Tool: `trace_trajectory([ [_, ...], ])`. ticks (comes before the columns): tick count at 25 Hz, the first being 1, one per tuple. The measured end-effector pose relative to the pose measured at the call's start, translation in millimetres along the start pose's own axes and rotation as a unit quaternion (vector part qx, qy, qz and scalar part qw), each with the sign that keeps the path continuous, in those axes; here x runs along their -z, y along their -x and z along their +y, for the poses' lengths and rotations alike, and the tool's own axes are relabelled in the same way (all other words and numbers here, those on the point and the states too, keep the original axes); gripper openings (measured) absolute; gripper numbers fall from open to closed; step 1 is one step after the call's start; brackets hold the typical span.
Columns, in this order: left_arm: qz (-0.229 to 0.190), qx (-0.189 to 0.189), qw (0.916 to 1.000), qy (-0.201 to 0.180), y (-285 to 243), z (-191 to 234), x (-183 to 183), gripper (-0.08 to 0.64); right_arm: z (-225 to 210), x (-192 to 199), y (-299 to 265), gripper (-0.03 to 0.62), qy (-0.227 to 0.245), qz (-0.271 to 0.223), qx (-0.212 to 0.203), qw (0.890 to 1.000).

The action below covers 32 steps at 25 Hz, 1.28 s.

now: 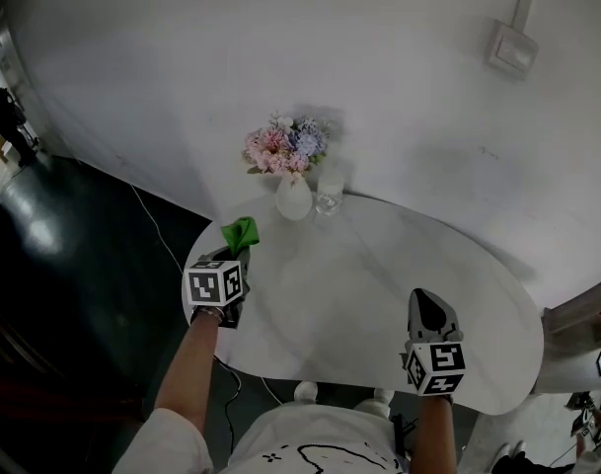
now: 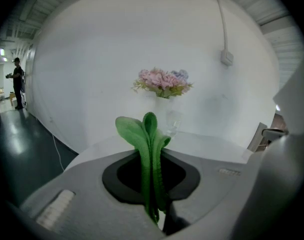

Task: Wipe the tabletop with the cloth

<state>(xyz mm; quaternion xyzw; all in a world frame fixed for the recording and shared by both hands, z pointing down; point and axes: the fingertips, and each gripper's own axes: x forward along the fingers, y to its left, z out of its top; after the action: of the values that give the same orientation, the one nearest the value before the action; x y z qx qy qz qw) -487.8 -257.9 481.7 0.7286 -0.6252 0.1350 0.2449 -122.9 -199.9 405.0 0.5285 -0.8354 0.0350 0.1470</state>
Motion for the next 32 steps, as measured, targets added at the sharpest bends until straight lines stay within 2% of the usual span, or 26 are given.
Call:
trace_trajectory([
  [9, 0.050, -0.084, 0.9952, -0.011, -8, 80, 27, 0.051, 16, 12, -7, -0.005, 0.019, 0.027, -0.015, 0.999],
  [16, 0.081, -0.128, 0.9883, -0.012, -21, 113, 43, 0.051, 23, 19, -14, -0.005, 0.038, 0.045, -0.025, 0.998],
  [20, 0.110, -0.153, 0.9817, -0.027, -34, 128, 49, 0.051, 26, 20, -20, -0.005, 0.040, 0.050, -0.032, 0.997],
  [27, 0.159, -0.169, 0.9720, -0.037, -58, 144, 68, 0.051, 33, 36, -26, -0.005, 0.046, 0.078, -0.046, 0.995],
  [32, 0.170, -0.164, 0.9717, -0.005, -68, 146, 77, 0.051, 33, 43, -27, -0.005, 0.054, 0.093, -0.055, 0.993],
])
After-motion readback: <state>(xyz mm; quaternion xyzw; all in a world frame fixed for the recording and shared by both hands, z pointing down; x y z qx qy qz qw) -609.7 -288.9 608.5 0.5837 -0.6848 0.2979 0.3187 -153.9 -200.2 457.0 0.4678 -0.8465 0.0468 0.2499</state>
